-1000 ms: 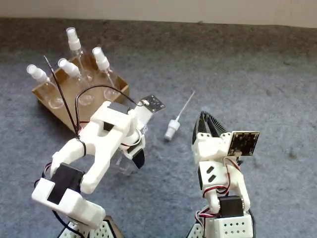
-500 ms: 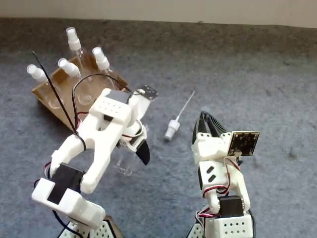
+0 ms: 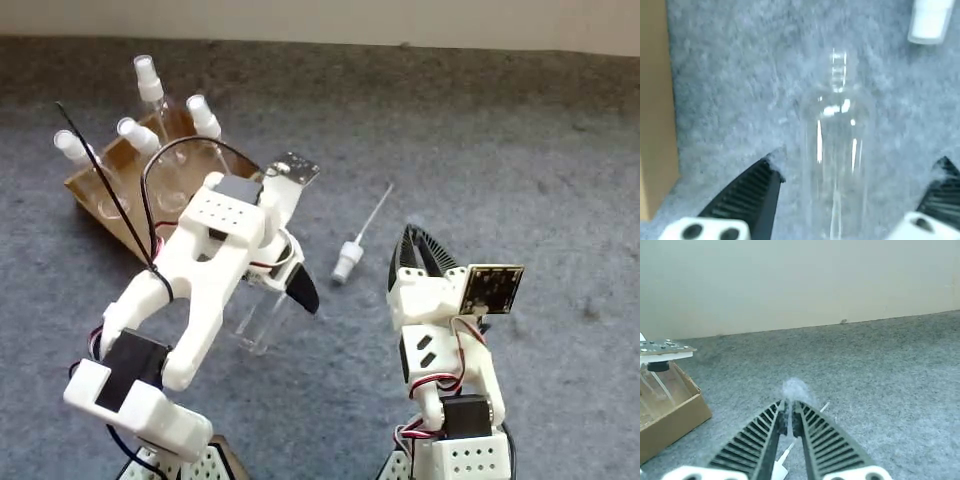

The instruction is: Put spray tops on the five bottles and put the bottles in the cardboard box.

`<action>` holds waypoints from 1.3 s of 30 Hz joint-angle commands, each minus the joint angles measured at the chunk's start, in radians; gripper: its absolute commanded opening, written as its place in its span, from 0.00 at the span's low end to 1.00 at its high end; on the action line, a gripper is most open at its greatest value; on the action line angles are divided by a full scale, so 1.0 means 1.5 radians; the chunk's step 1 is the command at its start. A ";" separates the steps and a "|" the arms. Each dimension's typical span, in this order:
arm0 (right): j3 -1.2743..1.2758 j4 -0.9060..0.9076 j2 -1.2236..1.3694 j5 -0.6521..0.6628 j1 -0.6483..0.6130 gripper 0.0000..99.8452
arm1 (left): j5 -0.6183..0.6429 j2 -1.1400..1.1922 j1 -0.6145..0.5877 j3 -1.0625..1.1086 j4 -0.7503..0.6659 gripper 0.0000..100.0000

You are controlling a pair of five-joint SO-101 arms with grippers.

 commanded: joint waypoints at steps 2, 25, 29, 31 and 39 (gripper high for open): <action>0.118 -0.016 -0.003 0.009 -0.008 0.02 | 0.008 -0.003 0.011 0.050 -0.119 0.40; 0.118 -0.016 -0.003 0.009 -0.007 0.02 | -0.060 0.185 -0.008 -0.087 -0.100 0.40; 0.118 -0.016 -0.003 0.009 -0.007 0.02 | -0.061 0.191 -0.008 -0.098 -0.096 0.39; 0.118 -0.016 -0.003 0.009 -0.007 0.02 | -0.061 0.191 -0.006 -0.102 -0.074 0.34; 0.118 -0.016 -0.003 0.009 -0.007 0.02 | -0.062 0.191 -0.007 -0.121 -0.028 0.21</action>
